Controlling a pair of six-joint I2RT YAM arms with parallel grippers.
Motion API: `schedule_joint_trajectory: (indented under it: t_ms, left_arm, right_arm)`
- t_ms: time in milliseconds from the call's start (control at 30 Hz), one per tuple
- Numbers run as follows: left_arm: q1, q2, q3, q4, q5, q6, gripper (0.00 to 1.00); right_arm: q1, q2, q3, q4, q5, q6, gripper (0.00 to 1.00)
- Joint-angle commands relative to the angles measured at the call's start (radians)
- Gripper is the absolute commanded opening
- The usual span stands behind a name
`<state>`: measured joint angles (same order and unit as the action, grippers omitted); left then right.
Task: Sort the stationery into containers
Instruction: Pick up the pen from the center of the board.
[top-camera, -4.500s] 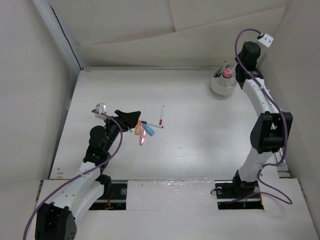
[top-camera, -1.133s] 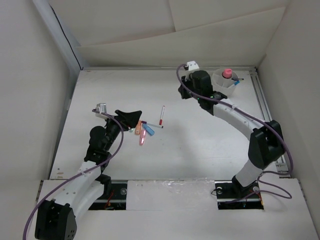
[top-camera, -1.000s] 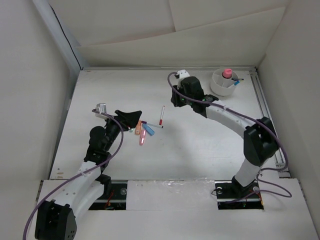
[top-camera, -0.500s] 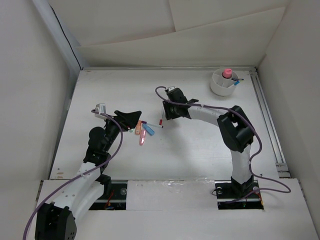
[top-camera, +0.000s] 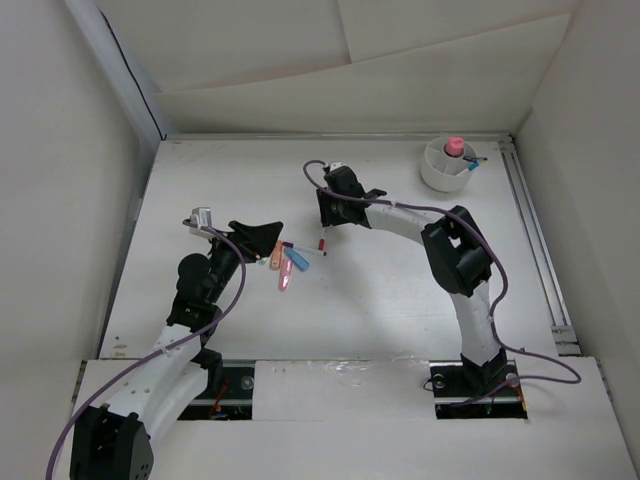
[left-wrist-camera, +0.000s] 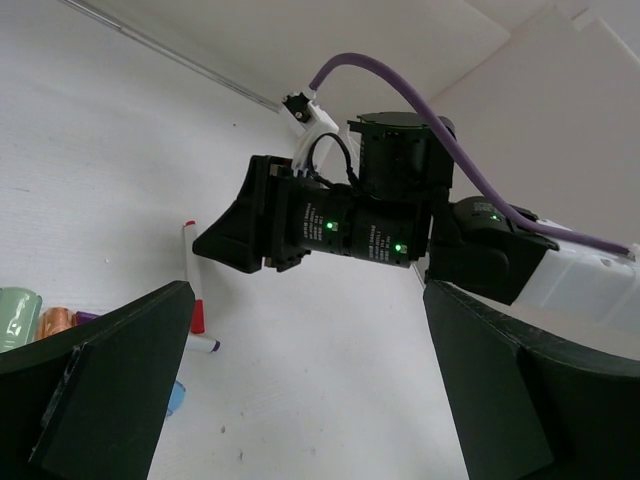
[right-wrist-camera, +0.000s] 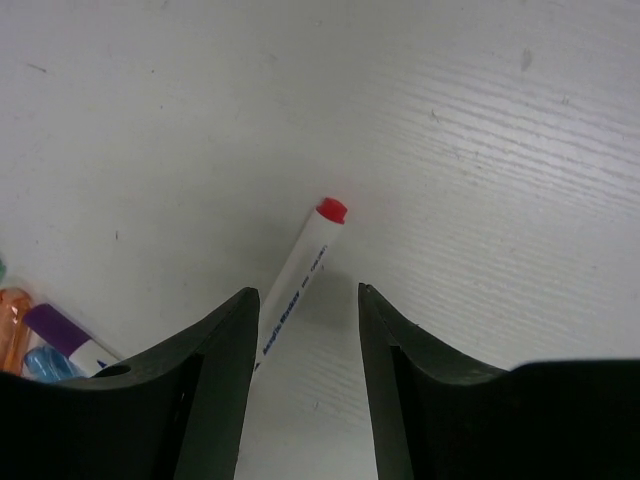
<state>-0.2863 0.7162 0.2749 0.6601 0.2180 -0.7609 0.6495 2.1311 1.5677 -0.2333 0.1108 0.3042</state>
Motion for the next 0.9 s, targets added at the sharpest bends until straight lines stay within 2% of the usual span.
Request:
schedule_joint_trajectory:
  t_ms: [0,200,433,667,733,867]
  left_arm:
    - [-0.001,-0.015,0.004,0.029,0.017,-0.002,1.00]
    - [-0.001,-0.015,0.004,0.029,0.017,-0.002,1.00]
    - [-0.001,-0.015,0.004,0.029,0.017,-0.002,1.00]
    - [-0.001,-0.015,0.004,0.029,0.017,-0.002,1.00]
    - [-0.001,-0.015,0.004,0.029,0.017,-0.002,1.00]
    - [-0.001,-0.015,0.004,0.029,0.017,-0.002,1.00]
  right_arm:
    - [0.002,0.026,0.075,0.006,0.027,0.018,0.50]
    - [0.002,0.069,0.112,0.006,0.046,0.029,0.47]
    - [0.002,0.099,0.144,0.006,0.055,0.029,0.36]
    - [0.002,0.127,0.175,-0.021,0.073,0.018,0.36]
    - [0.002,0.127,0.198,-0.032,0.073,0.007,0.39]
    - [0.002,0.145,0.221,-0.055,0.082,-0.002,0.37]
